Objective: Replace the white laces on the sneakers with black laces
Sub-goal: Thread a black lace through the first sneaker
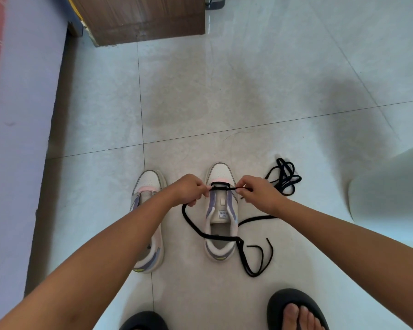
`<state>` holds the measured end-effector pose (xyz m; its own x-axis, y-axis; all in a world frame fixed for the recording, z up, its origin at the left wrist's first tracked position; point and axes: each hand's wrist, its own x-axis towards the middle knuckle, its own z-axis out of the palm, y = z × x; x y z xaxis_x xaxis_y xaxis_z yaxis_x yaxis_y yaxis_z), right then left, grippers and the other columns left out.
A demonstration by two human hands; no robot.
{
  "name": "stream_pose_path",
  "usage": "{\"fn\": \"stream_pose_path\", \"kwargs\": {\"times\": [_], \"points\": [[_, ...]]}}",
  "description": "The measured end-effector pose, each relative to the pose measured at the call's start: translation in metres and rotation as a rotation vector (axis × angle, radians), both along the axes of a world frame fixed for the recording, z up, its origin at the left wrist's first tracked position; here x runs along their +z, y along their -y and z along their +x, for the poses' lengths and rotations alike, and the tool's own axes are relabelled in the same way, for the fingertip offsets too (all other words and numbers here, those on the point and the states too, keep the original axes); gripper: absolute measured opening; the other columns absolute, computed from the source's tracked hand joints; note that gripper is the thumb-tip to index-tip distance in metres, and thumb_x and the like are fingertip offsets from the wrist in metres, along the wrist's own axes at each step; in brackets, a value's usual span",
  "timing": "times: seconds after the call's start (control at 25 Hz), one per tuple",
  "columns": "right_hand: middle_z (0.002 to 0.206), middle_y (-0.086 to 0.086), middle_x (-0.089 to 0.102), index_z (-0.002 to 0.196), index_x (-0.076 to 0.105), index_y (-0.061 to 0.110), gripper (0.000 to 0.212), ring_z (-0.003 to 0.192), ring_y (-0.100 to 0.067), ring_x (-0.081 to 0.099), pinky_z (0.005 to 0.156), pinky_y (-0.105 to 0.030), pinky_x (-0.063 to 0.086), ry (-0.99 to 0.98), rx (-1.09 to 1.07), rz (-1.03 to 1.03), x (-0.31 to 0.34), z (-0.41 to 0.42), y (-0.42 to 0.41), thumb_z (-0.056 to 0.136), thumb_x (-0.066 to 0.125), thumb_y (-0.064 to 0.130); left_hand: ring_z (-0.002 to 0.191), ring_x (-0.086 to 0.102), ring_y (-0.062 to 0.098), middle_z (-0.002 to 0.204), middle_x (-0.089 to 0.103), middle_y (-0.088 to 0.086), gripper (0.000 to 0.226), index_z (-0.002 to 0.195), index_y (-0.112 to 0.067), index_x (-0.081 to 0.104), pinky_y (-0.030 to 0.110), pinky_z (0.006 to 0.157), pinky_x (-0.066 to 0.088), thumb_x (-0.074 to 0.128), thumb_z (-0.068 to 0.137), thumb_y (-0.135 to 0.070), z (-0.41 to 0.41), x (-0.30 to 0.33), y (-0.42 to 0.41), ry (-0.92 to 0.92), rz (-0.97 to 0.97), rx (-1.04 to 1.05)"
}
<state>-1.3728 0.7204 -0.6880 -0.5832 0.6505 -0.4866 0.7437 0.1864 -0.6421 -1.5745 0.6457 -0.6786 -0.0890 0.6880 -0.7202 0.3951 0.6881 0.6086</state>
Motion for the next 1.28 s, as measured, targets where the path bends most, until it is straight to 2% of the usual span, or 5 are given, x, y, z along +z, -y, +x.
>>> {"fn": "stream_pose_path", "kwargs": {"times": [0.12,0.2,0.48,0.92,1.28], "points": [[0.068,-0.005,0.057,0.086,0.062,0.007,0.018,0.055,-0.021,0.053,0.041,-0.027,0.031,-0.012,0.491,0.885,-0.014,0.013,-0.004,0.070,0.067,-0.002,0.052,0.045,0.017,0.062,0.045,0.005,0.028,0.083,-0.003,0.062,0.025,0.056,0.045,0.049,0.097,-0.024,0.002,0.007,-0.004,0.060,0.051,0.158],[0.061,-0.004,0.051,0.083,0.060,0.007,0.035,0.044,-0.019,0.044,0.038,-0.022,0.022,-0.088,0.651,1.004,-0.018,0.024,-0.005,0.053,0.063,-0.012,0.052,0.044,0.017,0.061,0.046,0.005,0.028,0.082,-0.004,0.061,0.026,0.056,0.047,0.048,0.098,-0.023,0.006,0.014,-0.007,0.128,0.056,0.237],[0.074,-0.005,0.064,0.084,0.066,0.005,0.047,0.065,-0.013,0.051,0.067,-0.024,0.040,0.061,-0.223,-0.355,0.005,-0.012,0.011,0.098,0.041,0.041,0.050,0.045,0.015,0.059,0.048,0.003,0.027,0.083,-0.004,0.061,0.026,0.058,0.050,0.049,0.097,-0.024,0.008,0.025,-0.009,0.166,0.054,0.242],[0.112,0.004,0.067,0.078,0.072,0.017,0.030,0.118,-0.011,0.051,0.100,-0.027,0.034,-0.018,-0.064,-0.394,0.045,0.011,-0.030,0.091,0.055,0.038,0.054,0.050,0.014,0.052,0.046,-0.001,0.030,0.086,-0.005,0.068,0.033,0.072,0.056,0.057,0.093,-0.032,-0.015,0.043,-0.004,0.326,-0.014,0.169],[0.057,-0.004,0.049,0.061,0.063,0.011,0.032,0.070,-0.025,0.056,0.080,-0.031,0.055,-0.679,-0.360,-0.520,0.177,0.036,-0.041,0.072,0.069,0.040,0.048,0.050,0.014,0.050,0.047,-0.002,0.032,0.081,-0.005,0.061,0.032,0.067,0.053,0.045,0.097,-0.027,-0.029,0.155,-0.023,0.571,0.265,0.227]]}}
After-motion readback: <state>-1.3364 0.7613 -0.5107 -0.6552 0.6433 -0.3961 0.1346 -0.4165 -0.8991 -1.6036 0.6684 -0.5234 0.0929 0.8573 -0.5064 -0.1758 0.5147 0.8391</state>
